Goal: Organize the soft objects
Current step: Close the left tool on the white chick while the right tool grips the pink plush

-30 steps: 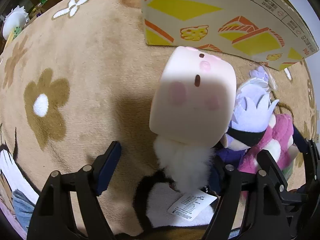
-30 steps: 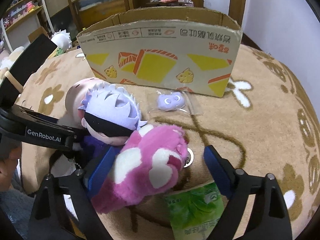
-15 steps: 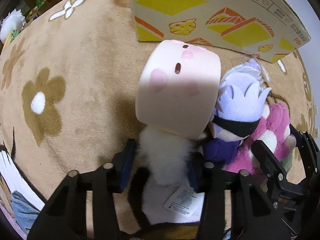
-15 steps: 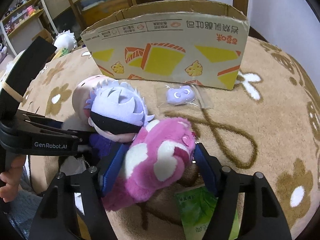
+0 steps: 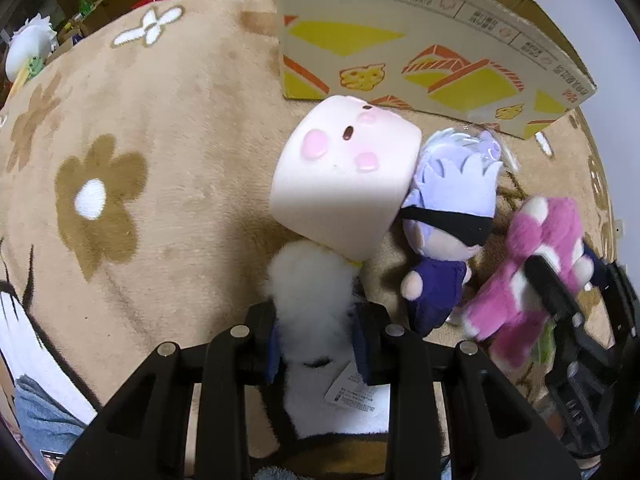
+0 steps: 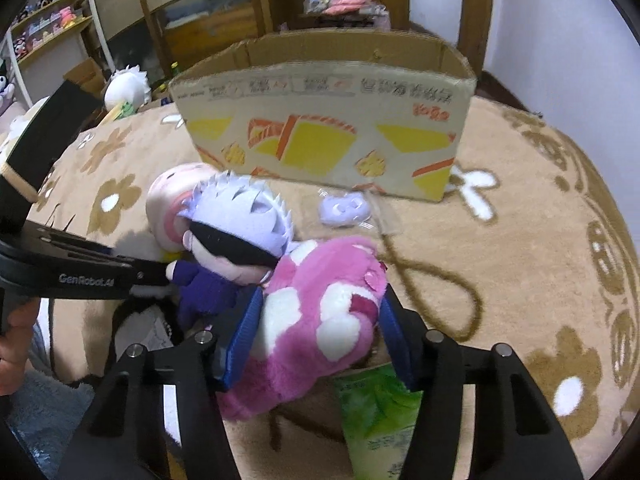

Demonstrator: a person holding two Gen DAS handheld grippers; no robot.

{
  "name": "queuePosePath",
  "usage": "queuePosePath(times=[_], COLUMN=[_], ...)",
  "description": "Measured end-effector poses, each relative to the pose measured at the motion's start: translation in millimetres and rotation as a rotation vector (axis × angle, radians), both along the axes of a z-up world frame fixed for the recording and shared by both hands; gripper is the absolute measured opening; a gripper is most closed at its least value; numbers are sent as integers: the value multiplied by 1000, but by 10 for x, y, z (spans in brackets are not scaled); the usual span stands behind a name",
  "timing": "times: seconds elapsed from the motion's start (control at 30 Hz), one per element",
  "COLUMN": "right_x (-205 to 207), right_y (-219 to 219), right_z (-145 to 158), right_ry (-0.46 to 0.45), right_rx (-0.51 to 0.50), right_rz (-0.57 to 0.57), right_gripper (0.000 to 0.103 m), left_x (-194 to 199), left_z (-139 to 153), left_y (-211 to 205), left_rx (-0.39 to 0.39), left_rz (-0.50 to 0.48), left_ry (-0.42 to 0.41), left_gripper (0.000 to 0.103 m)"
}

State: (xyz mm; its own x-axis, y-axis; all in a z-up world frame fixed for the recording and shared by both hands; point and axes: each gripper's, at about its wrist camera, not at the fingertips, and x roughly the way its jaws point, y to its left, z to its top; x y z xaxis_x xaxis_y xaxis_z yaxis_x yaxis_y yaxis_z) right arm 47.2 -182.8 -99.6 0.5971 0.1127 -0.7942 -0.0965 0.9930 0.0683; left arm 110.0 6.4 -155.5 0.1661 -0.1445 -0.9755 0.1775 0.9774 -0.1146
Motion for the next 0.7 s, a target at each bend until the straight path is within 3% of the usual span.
queuePosePath(times=[0.43, 0.7], right_x=[-131, -197], right_y=[-171, -213], right_z=[389, 561], right_ry=[-191, -274], right_rx=[-56, -84], right_rz=[-124, -137], right_gripper=[59, 59], left_x=[-312, -404], left_z=[416, 884], left_y=[34, -52], left_rx=[-13, -83], left_rz=[-21, -32], left_ry=[-113, -325], left_gripper=[28, 28])
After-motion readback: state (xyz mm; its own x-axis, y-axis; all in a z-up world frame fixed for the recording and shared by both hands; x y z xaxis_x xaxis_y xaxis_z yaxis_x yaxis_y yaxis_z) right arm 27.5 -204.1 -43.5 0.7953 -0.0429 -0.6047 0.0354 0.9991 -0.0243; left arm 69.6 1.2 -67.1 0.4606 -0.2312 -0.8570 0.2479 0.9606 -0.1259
